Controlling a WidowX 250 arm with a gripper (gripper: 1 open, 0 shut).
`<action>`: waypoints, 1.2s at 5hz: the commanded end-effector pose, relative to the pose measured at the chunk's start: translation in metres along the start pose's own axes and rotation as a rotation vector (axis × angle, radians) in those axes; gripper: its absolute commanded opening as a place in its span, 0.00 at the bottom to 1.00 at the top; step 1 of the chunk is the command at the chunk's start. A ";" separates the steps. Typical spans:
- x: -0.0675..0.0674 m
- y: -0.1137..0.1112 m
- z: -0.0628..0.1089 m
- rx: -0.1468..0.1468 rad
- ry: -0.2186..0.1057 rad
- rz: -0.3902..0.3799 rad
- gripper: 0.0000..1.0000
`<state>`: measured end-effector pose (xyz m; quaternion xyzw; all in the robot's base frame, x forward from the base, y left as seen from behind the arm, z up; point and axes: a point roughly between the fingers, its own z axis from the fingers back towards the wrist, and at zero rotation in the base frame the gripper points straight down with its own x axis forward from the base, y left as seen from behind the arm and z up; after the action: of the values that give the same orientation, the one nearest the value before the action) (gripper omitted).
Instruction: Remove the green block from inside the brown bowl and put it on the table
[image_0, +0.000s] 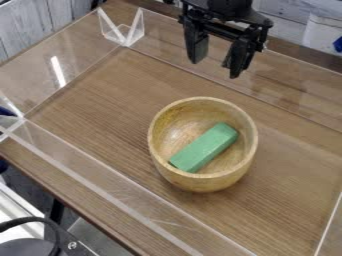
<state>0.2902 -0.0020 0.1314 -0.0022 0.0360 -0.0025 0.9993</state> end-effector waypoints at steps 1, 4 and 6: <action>-0.003 -0.003 -0.013 0.003 0.030 -0.012 1.00; -0.017 -0.011 -0.061 -0.002 0.099 -0.083 0.00; -0.017 -0.016 -0.076 -0.010 0.116 -0.105 0.00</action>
<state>0.2614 -0.0176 0.0495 -0.0079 0.1133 -0.0504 0.9923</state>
